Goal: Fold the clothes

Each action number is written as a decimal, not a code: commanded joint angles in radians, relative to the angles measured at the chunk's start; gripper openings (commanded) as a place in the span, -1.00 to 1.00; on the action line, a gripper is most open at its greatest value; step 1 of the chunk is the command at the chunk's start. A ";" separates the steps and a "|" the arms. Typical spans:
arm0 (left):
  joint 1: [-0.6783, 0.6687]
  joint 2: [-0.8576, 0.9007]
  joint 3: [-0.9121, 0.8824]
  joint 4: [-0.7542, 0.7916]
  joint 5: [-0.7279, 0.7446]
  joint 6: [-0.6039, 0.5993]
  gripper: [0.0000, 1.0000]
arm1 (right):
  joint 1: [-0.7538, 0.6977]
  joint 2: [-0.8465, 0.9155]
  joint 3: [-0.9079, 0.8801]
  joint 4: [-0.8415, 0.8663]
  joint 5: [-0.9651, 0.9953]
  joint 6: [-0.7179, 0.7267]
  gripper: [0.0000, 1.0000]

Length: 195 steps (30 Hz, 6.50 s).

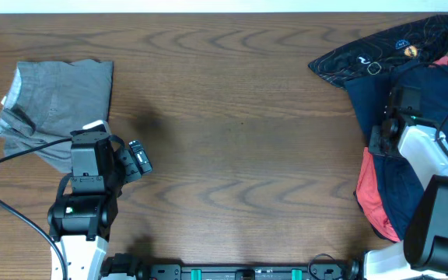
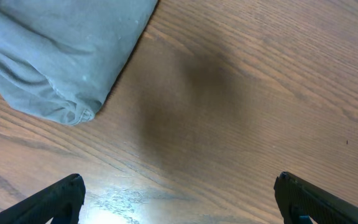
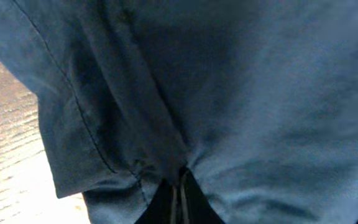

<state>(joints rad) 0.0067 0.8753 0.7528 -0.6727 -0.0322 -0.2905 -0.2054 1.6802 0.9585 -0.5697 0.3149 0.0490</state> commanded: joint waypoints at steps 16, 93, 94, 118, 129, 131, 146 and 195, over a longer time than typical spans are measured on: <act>0.006 0.000 0.020 -0.001 -0.001 0.008 0.96 | -0.014 -0.387 0.337 -0.182 -0.438 -0.085 -0.98; -0.921 0.951 0.015 1.098 0.459 -0.676 -0.50 | -0.046 -0.270 0.329 -0.498 -0.288 0.151 0.98; -0.920 0.951 0.015 1.094 0.460 -0.674 -0.79 | -0.046 -0.270 0.329 -0.498 -0.288 0.151 0.98; 0.041 0.479 0.299 0.362 0.389 -0.100 0.96 | -0.093 -0.270 0.329 -0.511 -0.297 0.137 0.99; -0.094 0.480 0.280 -0.289 0.477 -0.167 0.96 | -0.089 -0.267 0.328 -0.508 -0.375 0.126 0.99; -0.156 0.480 0.251 -0.306 0.477 -0.244 0.95 | -0.089 -0.266 0.328 -0.508 -0.376 0.126 0.99; -0.600 0.539 -0.139 0.297 0.452 -0.779 0.96 | -0.089 -0.266 0.328 -0.512 -0.376 0.126 0.98; -0.043 0.515 -0.045 -0.129 0.224 -0.298 0.55 | 0.342 -0.266 -0.276 -0.254 -0.654 0.577 0.86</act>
<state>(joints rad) -0.0338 1.3930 0.7162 -0.8219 0.2703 -0.5827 0.1024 1.4254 0.7116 -0.8486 -0.3519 0.4965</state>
